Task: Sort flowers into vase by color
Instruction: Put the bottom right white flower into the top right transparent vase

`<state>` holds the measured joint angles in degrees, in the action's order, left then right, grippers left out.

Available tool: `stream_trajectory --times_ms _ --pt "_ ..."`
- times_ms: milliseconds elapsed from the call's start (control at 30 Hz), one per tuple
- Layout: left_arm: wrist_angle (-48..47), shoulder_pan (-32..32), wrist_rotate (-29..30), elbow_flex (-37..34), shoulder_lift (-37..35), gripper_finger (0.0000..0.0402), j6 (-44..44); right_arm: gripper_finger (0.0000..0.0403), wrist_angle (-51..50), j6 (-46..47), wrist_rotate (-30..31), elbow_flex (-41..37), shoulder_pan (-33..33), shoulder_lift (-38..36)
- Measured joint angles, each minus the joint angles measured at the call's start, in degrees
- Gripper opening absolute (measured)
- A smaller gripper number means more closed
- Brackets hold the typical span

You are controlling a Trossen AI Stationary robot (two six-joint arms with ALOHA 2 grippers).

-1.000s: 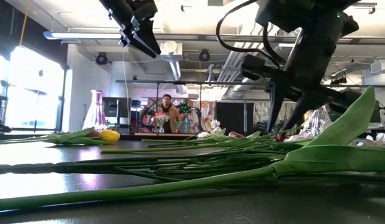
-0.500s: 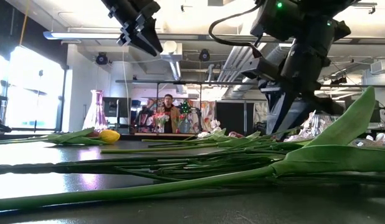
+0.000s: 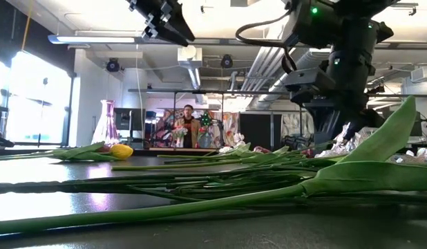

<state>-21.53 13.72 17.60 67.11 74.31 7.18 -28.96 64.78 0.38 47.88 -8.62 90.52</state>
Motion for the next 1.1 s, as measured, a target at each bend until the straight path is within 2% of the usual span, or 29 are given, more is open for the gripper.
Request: stream_trajectory --times_ms 233,300,500,700,800,900,1000,1100 --pt "-6.23 -1.73 -1.92 0.00 -1.42 0.0151 4.16 0.0069 0.68 -6.91 -0.46 0.00 -0.04 0.00" --pt "-7.45 -1.98 -2.03 -0.02 -1.36 0.0151 4.16 0.0069 0.29 -5.29 -1.94 0.00 -0.25 0.00" --pt "-5.05 -0.95 -3.59 0.00 1.09 0.0151 1.29 0.0069 -0.82 17.24 -1.54 0.00 -4.58 -0.02" --pt "-6.07 0.18 -15.50 0.00 4.82 0.0151 0.21 0.0069 -3.43 42.16 -5.69 0.00 -11.28 -0.02" --pt "-7.32 -0.40 -18.73 -0.02 6.08 0.0151 -2.46 0.0069 -3.46 54.41 -8.31 0.01 -15.87 -0.02" --pt "-9.00 -0.99 -19.18 -0.02 6.57 0.0151 -5.77 0.0069 -3.84 65.90 -10.49 0.52 -20.09 -0.02" --pt "-8.85 -1.47 -19.14 -0.04 6.44 0.0151 -8.54 0.0069 -4.71 69.33 -12.16 2.97 -21.88 0.09" --pt "-9.00 -1.45 -21.29 -0.04 6.24 0.0151 -8.83 0.0069 -7.29 68.93 -10.85 6.71 -20.82 0.72"
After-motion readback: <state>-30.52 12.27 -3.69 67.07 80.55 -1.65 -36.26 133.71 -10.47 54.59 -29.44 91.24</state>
